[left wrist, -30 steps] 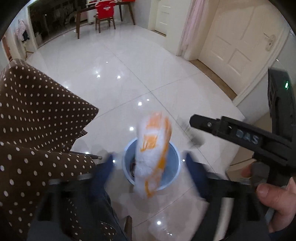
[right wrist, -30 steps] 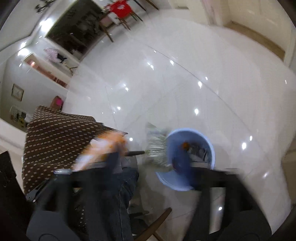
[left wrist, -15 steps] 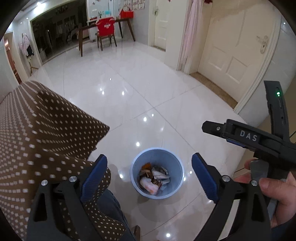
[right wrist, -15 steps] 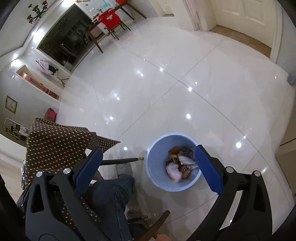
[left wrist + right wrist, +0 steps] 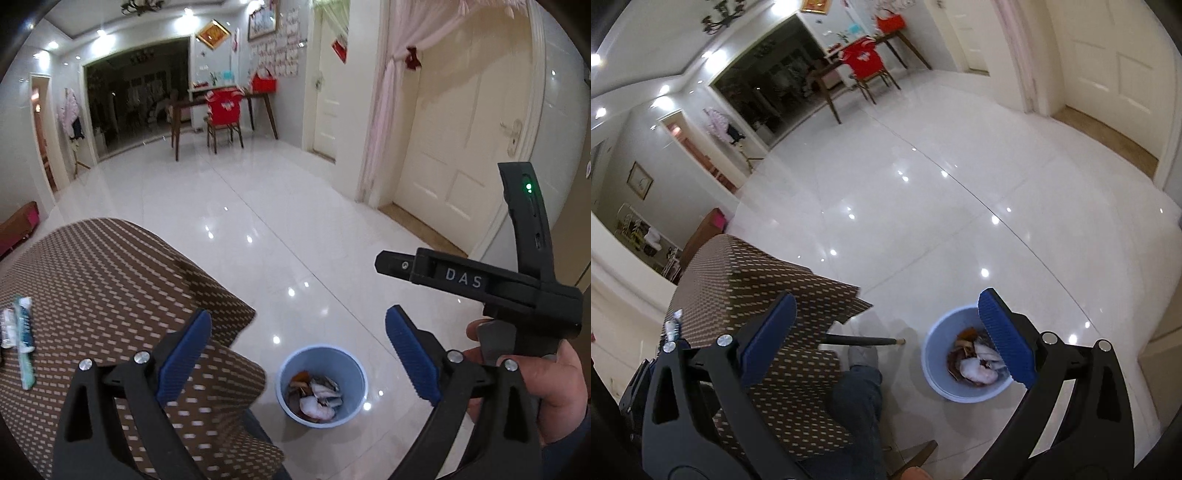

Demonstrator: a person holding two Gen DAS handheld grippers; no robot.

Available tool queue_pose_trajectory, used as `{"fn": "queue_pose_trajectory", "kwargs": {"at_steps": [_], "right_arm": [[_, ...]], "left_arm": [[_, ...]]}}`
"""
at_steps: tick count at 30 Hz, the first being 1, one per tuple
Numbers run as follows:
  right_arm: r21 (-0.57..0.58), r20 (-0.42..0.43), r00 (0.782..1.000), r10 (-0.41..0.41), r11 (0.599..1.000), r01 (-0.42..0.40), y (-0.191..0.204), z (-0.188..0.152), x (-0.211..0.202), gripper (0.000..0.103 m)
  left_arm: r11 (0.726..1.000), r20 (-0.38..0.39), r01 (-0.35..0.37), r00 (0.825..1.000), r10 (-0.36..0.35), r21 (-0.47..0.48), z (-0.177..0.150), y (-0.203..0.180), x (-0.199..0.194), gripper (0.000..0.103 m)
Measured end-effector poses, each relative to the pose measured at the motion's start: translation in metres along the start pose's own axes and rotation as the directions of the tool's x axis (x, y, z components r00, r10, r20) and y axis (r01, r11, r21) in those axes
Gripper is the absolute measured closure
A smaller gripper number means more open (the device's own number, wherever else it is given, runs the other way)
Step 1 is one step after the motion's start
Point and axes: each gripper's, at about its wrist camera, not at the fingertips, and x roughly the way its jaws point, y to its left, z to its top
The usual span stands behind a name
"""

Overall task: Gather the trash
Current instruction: 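Move both tools back over the remaining trash on the table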

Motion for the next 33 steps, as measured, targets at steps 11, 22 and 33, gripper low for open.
{"fn": "queue_pose_trajectory", "kwargs": {"at_steps": [11,22,33], "right_arm": [[-0.135,0.038,0.996,0.078,0.988,-0.072,0.086,0.007,-0.021,0.006],[-0.273,0.008,0.989,0.150,0.951,-0.142,0.183,-0.007,-0.011,0.006],[-0.409,-0.076,0.975,0.207,0.886,-0.219,0.277,-0.027,0.026,0.006]], "left_arm": [[0.994,0.143,-0.091,0.985,0.098,-0.057,0.009,0.062,-0.075,0.010],[0.968,0.196,-0.196,0.954,0.225,-0.155,0.002,0.141,-0.123,0.009],[0.918,0.169,-0.300,0.922,0.348,-0.258,-0.013,0.229,-0.139,0.009]]}}
